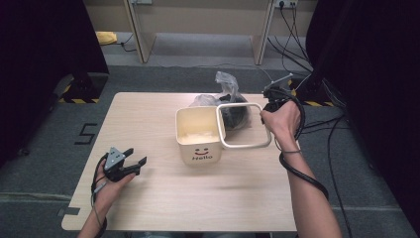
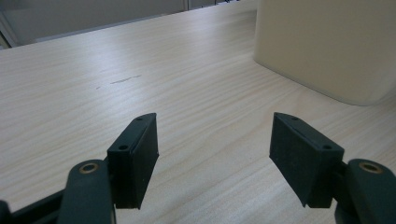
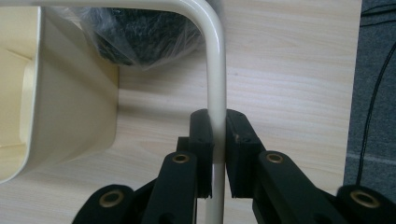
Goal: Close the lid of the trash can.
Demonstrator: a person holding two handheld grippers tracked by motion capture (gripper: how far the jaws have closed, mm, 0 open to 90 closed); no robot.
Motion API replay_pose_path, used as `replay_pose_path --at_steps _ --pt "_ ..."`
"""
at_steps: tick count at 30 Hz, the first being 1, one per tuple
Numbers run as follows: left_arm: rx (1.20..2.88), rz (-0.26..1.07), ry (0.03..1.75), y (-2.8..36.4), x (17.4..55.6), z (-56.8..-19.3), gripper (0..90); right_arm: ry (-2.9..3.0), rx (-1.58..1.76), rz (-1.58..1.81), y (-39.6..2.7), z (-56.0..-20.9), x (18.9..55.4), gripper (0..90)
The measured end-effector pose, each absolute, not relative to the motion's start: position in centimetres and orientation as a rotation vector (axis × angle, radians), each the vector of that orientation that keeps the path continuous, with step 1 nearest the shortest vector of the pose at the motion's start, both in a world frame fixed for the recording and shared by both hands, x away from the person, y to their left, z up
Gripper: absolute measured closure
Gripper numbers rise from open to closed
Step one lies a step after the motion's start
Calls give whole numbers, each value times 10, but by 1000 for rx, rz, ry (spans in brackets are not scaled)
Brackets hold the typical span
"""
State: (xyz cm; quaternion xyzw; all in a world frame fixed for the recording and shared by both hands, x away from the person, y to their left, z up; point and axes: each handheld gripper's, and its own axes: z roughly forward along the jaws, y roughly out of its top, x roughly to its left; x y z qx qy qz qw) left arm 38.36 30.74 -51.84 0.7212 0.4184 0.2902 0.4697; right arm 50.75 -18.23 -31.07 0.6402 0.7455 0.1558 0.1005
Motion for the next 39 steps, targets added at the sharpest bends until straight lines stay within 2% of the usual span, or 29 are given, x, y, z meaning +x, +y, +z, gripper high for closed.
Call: replay_pose_path --at_steps 39 --pt "1764 709 1020 308 383 -518 320 2293 1822 476 -126 -310 516 824"
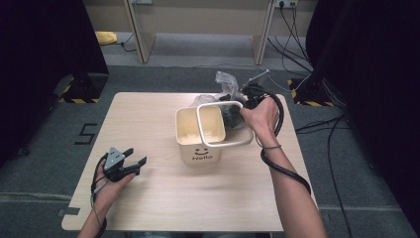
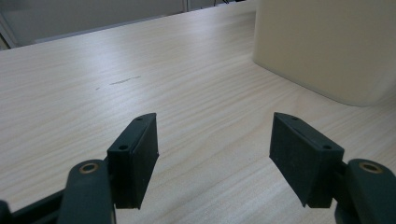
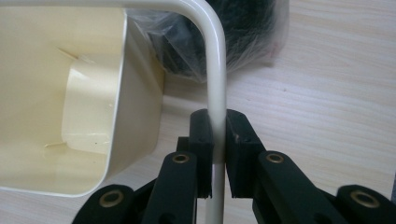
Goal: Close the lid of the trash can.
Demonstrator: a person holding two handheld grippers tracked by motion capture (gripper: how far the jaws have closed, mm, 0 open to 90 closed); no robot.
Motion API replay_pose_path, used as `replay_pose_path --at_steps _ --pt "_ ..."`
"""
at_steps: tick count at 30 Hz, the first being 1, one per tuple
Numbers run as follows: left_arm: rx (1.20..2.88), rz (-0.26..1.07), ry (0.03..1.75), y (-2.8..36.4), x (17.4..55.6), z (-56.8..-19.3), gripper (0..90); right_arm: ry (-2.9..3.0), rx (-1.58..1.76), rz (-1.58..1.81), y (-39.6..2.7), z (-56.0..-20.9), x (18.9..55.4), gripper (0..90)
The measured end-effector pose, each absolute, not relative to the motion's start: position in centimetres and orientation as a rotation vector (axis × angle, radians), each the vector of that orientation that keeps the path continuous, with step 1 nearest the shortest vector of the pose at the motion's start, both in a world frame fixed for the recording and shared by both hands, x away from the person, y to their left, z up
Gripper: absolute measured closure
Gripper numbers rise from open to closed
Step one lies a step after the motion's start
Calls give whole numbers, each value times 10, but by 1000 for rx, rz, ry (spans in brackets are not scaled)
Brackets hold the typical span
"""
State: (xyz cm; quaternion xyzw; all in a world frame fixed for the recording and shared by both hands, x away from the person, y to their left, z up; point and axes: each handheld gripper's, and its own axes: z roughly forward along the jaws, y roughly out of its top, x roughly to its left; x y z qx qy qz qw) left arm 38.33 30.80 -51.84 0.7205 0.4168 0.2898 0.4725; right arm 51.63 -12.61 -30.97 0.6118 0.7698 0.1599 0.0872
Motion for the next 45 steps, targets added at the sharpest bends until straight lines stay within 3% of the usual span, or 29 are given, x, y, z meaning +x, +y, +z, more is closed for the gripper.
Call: replay_pose_path --at_steps 45 --pt "1757 702 1021 309 383 -518 320 2406 1779 441 -66 -317 524 823"
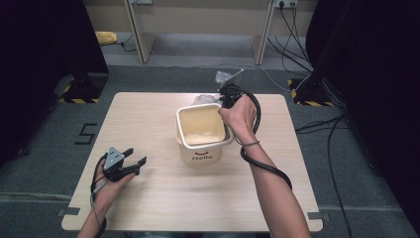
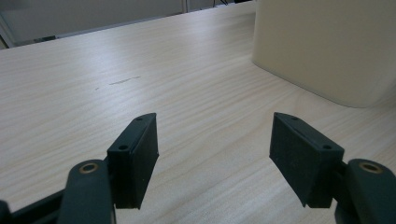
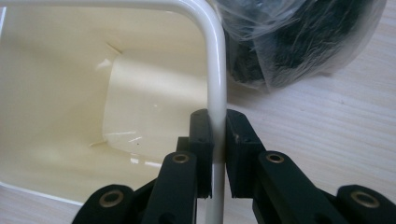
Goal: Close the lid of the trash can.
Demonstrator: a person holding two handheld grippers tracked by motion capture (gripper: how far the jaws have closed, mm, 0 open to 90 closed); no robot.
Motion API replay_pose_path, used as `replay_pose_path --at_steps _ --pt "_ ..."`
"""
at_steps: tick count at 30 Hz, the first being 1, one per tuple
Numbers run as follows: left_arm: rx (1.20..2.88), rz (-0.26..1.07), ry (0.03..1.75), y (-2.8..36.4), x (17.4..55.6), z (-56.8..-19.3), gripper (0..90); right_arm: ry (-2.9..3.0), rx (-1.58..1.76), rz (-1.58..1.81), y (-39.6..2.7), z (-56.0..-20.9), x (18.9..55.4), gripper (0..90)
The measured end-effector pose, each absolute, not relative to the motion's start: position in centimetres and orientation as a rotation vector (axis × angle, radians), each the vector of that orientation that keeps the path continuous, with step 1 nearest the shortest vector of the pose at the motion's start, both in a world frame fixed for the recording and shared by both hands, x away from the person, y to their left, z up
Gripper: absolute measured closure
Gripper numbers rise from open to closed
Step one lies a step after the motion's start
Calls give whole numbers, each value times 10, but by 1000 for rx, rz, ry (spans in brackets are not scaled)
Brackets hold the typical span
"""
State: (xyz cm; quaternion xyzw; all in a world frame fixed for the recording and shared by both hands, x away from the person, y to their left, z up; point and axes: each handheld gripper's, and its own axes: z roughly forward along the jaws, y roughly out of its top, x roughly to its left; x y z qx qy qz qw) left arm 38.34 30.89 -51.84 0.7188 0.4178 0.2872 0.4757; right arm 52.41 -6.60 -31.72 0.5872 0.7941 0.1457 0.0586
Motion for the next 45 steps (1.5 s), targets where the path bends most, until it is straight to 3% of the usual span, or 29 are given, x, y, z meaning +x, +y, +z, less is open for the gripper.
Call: replay_pose_path --at_steps 45 --pt "1755 695 1018 309 384 -518 320 2275 1906 437 -52 -342 543 806"
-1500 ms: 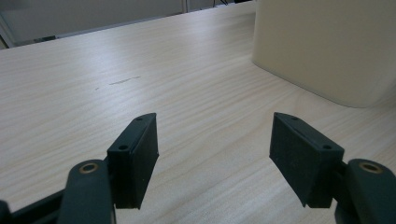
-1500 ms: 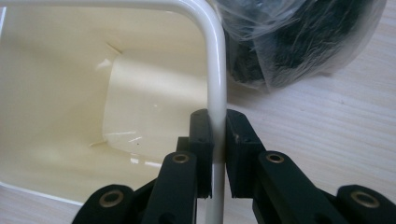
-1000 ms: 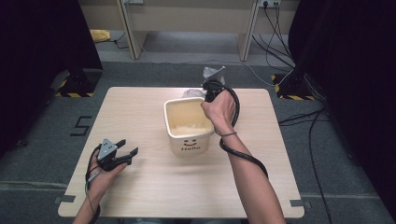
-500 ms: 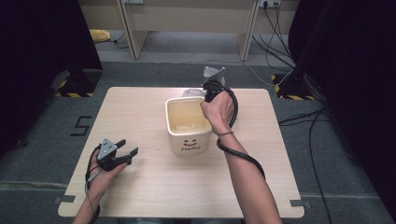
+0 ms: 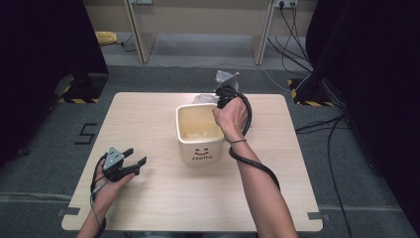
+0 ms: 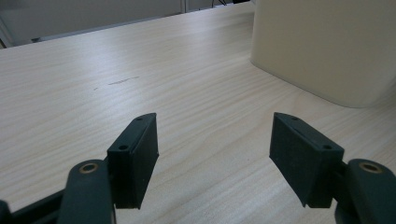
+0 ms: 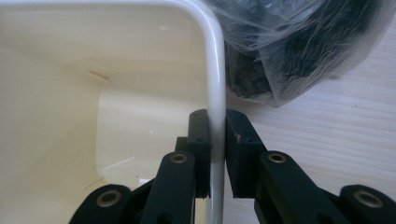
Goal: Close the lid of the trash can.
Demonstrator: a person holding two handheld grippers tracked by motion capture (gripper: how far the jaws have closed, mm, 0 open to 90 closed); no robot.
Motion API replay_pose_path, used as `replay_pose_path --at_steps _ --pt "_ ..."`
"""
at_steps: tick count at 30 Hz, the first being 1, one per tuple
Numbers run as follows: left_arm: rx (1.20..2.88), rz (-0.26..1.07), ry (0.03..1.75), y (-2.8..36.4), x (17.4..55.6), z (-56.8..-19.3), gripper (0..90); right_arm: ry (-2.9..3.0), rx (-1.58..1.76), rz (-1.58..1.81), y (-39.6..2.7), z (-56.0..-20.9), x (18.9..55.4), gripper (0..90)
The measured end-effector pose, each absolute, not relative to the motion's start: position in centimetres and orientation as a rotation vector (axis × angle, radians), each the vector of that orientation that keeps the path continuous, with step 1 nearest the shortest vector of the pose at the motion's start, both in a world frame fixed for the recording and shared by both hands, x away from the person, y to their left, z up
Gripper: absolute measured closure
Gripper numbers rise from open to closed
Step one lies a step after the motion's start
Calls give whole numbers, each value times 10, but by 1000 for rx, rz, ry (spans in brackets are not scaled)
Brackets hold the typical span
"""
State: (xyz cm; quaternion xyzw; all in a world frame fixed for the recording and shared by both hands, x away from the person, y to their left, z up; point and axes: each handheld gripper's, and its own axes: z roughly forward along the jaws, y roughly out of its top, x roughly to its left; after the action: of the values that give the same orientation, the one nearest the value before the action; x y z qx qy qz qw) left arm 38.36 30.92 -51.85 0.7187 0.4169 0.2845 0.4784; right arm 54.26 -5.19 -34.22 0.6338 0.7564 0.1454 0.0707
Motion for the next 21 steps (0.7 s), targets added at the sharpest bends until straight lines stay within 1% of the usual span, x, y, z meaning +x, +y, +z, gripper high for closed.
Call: replay_pose_path --at_steps 5,9,13,21 --pt "1755 694 1018 309 384 -518 320 2264 1905 448 -51 -344 542 756" --pt "1758 694 1017 309 384 -518 320 2264 1895 444 -51 -344 541 737" --pt "1762 695 1016 309 384 -518 320 2266 1880 452 -50 -343 539 750" --pt "1761 696 1014 309 384 -518 320 2272 1854 443 -46 -341 537 732"
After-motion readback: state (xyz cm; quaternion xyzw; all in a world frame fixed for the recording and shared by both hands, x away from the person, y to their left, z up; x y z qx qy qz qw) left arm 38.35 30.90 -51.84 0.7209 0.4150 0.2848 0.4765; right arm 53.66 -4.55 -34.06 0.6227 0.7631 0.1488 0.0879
